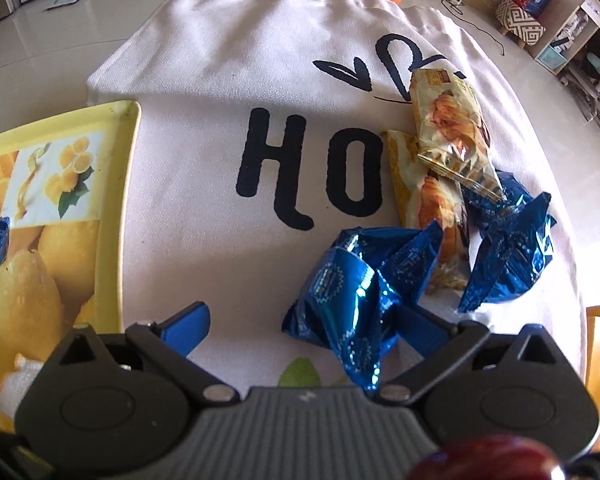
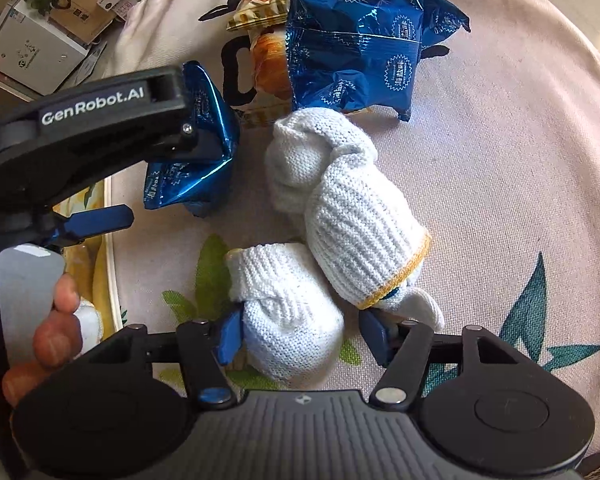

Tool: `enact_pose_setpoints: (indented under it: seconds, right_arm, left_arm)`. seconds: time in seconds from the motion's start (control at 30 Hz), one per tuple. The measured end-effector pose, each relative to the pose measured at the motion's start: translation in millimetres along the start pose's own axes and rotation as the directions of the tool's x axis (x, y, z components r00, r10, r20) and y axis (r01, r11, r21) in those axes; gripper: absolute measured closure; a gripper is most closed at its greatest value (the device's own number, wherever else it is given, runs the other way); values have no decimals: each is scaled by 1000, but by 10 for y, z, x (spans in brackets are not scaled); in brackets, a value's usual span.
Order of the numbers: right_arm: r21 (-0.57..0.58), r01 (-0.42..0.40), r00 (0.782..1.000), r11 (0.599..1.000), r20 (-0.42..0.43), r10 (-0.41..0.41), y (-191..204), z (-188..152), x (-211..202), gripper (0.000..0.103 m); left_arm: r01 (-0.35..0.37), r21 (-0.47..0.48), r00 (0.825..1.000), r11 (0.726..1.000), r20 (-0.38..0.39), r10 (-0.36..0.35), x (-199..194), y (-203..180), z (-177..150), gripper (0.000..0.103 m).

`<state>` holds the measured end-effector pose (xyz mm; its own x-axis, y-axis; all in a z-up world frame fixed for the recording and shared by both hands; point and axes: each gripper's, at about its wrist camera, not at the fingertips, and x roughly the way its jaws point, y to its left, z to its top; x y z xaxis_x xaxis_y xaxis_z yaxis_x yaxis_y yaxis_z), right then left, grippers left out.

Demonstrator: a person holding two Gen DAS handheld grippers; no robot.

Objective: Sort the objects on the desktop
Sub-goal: 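Grasp a blue foil packet with the left gripper while the right gripper holds the glove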

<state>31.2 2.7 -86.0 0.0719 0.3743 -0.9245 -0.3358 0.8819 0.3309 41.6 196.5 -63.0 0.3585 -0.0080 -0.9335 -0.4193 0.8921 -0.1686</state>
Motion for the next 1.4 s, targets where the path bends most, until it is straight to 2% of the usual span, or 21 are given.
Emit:
enact_pose_setpoints:
  seconds: [0.2,0.33,0.4,0.47,0.53,0.67,0.87,1.13,1.4]
  right_arm:
    - [-49,54,998,997,26,-52,-43,-49,-183,43]
    - [-44,64,998,997,27,-63,-46,-86,-252,43]
    - [-38,59,998,998,20,-58,-73,-108,-287,43]
    - [-37,56,998,998,16,-55,-104,-117,-305,43]
    - [-32,51,999,998,6,-51,-106,-115,-257,42]
    - [-6,41,999,999,-13,-41,-91,-76,-152,40]
    - [3,34,999,999,-24,-34,-87,-62,-93,37]
    - [12,35,999,999,-31,-35,-80,-31,-23,32]
    - [11,29,999,1000,-38,-29,-56,-5,12,31]
  left_arm:
    - [-53,81,998,995,-39,56,-30,75,-109,1]
    - [-50,103,998,993,-27,53,-129,116,-148,1]
    - [-20,87,1000,996,-14,21,-212,137,-143,1]
    - [58,34,998,998,-12,-57,-270,180,-119,1]
    - [103,-20,995,994,-12,-103,-276,203,-100,1]
    - [109,-32,994,994,-24,-110,-200,146,-71,1]
    - [147,-107,987,983,-56,-153,-52,89,-52,1]
    - [118,-122,987,985,-93,-130,168,-78,-36,1]
    - [-26,-105,996,994,-90,16,219,11,-60,1]
